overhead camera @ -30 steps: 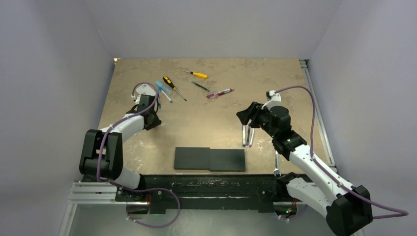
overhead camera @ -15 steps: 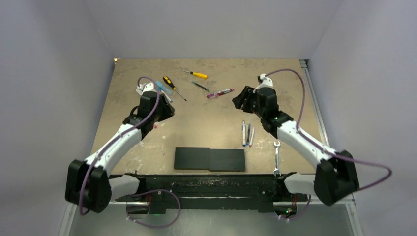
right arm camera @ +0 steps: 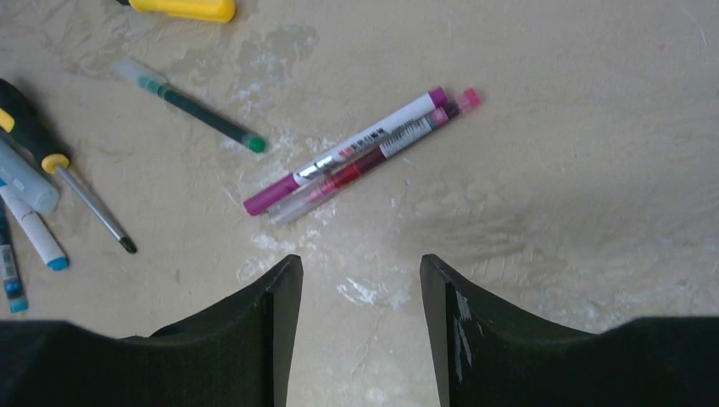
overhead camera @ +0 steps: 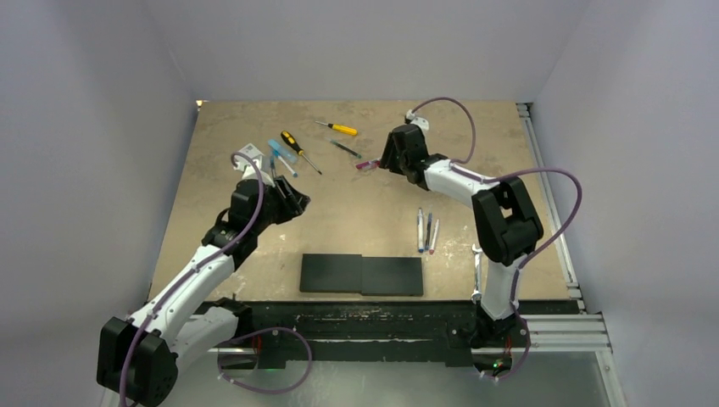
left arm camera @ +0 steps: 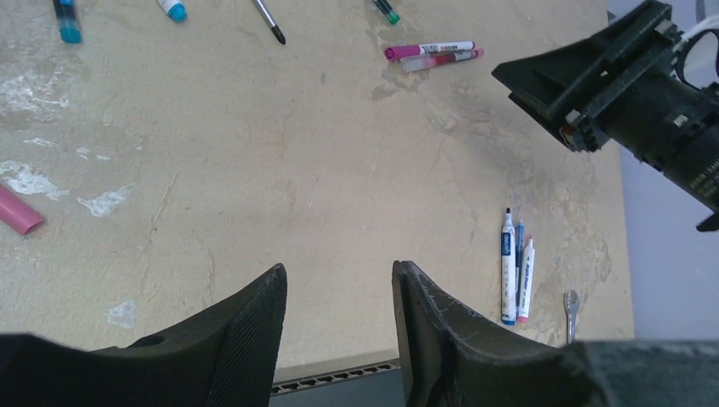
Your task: Open the pen caps
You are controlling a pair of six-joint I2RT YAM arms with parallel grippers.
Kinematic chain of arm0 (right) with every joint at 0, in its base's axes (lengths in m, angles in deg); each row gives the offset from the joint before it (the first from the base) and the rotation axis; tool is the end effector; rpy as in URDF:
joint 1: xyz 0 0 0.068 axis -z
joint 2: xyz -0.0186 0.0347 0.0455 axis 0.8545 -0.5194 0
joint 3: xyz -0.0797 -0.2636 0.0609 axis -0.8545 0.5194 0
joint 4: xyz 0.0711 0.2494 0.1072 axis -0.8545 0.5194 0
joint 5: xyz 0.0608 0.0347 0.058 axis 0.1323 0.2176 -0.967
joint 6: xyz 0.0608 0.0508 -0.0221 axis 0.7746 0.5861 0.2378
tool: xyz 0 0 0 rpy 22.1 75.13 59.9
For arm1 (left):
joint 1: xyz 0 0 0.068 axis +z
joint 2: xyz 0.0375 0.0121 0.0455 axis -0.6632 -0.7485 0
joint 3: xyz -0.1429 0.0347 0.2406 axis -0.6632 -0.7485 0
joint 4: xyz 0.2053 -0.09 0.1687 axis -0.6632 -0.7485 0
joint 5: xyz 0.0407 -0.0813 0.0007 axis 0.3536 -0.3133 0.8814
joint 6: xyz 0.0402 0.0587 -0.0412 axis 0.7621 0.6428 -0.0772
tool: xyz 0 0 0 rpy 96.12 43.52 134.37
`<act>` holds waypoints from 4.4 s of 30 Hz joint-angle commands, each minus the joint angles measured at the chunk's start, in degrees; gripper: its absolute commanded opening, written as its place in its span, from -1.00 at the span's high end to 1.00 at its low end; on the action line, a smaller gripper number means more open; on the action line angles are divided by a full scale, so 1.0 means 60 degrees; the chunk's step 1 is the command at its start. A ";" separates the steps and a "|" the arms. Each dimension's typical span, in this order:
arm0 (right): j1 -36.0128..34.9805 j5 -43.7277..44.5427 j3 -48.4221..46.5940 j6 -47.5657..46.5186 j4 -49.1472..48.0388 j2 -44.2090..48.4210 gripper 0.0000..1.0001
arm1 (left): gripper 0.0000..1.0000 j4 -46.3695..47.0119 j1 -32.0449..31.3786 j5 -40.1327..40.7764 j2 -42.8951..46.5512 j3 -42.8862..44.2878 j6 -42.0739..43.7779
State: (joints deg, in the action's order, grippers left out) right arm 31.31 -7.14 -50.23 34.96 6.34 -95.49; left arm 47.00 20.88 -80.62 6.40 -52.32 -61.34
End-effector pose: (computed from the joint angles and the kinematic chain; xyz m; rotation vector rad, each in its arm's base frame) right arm 0.4279 0.2025 0.1849 0.2856 2.1956 0.3465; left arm 0.2463 -0.0928 0.2359 -0.4075 2.0762 -0.6819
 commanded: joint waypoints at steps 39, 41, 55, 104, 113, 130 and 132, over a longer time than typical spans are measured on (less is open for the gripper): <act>0.0923 -0.0574 -0.1390 -0.0649 -0.0287 -0.2203 0.76 | 0.17 0.2008 -0.0085 -0.0745 -0.2903 0.0733 -0.0631; 0.0722 -0.0511 -0.0997 -0.0652 -0.0291 -0.1951 0.77 | 0.17 0.2094 -0.0107 -0.0831 -0.2939 0.0703 -0.0697; -0.0185 0.0403 0.1094 -0.1293 -0.1160 0.0641 0.34 | 0.18 0.2064 -0.0276 -0.0963 -0.2414 0.0456 -0.0838; -0.2575 -0.1739 0.1724 -0.4194 -0.2083 0.2717 1.00 | 0.13 0.2118 -0.0291 -0.0686 -0.0500 0.0761 -0.0748; -0.2640 -0.3196 0.4994 -0.2380 -0.3899 0.6522 1.00 | -0.25 0.6976 -0.0319 -0.2734 -0.0384 0.0067 -0.1863; -0.2754 -0.3293 0.5141 -0.1919 -0.4340 0.7351 1.00 | -0.12 0.7047 -0.1591 -0.3657 -0.2156 0.1383 -0.1752; -0.2768 -0.3307 0.5137 -0.1904 -0.4340 0.7364 1.00 | -0.03 0.7054 -0.1687 -0.3671 -0.2286 0.1518 -0.1717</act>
State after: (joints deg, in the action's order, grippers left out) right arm 15.15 -25.68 -19.04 22.63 -17.14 -52.30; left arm 88.33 11.83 -101.85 -5.97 -46.55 -73.10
